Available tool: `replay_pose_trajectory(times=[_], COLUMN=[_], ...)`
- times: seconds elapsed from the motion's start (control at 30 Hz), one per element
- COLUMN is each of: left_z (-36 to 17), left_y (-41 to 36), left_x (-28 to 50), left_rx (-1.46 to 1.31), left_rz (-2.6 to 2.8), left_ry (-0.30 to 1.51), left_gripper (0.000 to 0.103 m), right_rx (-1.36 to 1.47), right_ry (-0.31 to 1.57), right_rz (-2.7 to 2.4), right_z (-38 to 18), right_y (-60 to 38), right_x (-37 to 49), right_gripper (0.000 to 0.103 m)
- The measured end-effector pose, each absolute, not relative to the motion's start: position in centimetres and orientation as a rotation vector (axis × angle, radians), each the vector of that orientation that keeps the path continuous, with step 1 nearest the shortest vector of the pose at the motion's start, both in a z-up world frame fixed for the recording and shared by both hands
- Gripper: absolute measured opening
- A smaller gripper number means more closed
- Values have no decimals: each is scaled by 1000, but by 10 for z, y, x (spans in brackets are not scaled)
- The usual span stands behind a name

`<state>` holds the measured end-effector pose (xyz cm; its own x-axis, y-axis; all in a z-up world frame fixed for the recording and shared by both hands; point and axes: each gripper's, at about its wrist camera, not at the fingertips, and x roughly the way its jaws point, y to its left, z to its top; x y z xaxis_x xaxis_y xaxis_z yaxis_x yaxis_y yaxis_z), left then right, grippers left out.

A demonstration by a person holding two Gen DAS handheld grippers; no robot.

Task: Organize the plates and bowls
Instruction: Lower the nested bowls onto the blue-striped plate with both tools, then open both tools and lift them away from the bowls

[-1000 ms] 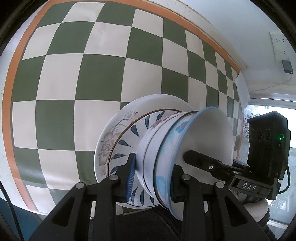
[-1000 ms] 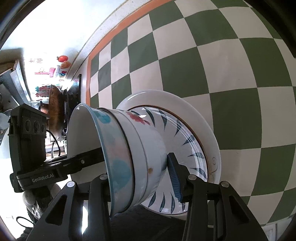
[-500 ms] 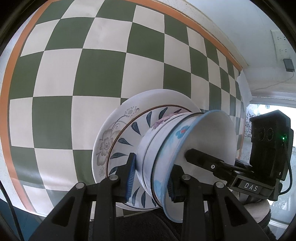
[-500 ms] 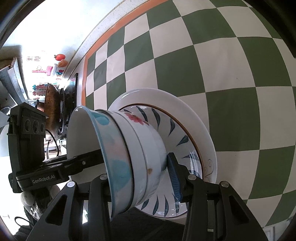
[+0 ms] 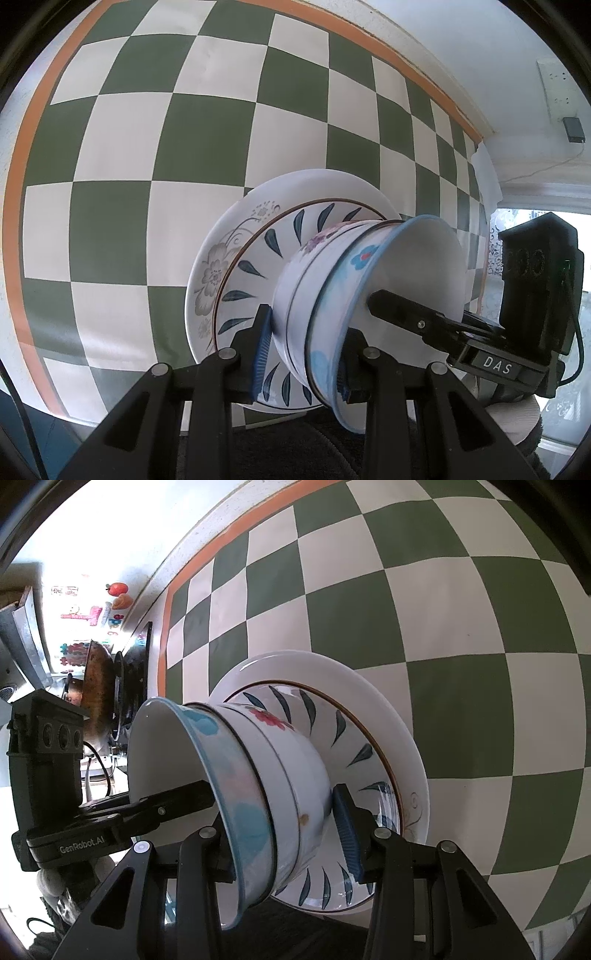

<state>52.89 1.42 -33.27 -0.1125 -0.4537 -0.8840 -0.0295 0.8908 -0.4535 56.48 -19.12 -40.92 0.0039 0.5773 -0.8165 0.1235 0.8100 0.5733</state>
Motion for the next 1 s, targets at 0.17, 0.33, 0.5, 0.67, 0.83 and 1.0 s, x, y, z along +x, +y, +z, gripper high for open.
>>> replay_pose_trajectory(times=[0.17,0.33,0.5,0.67,0.83,1.0], left_z=[-324,-311,-291,-266,-247,-222], left_y=[15,14,15,17,19,18], left_x=[525,519,512,502,487,465], left_rx=[-359,-327,-254,-155,-75,-39], left_rz=[-375,-368,-343,-285,-204,-160], left_ry=[1627,1584,1516,1430,1367,1263], left_gripper=[26,26,27,27,27,38], right_rx=[559,532,522,452,342,257], right_ry=[1549,1532,1504,1459,1384,1281], right_rz=[379,364,342,311,265,209], right_z=[-406,-398,-385,-362,-324,-281], right_y=[-190,-187,-187,-183,-178,-177], right_x=[562,557,549,538,520,496], right_gripper=[44,44,45,45,46,71])
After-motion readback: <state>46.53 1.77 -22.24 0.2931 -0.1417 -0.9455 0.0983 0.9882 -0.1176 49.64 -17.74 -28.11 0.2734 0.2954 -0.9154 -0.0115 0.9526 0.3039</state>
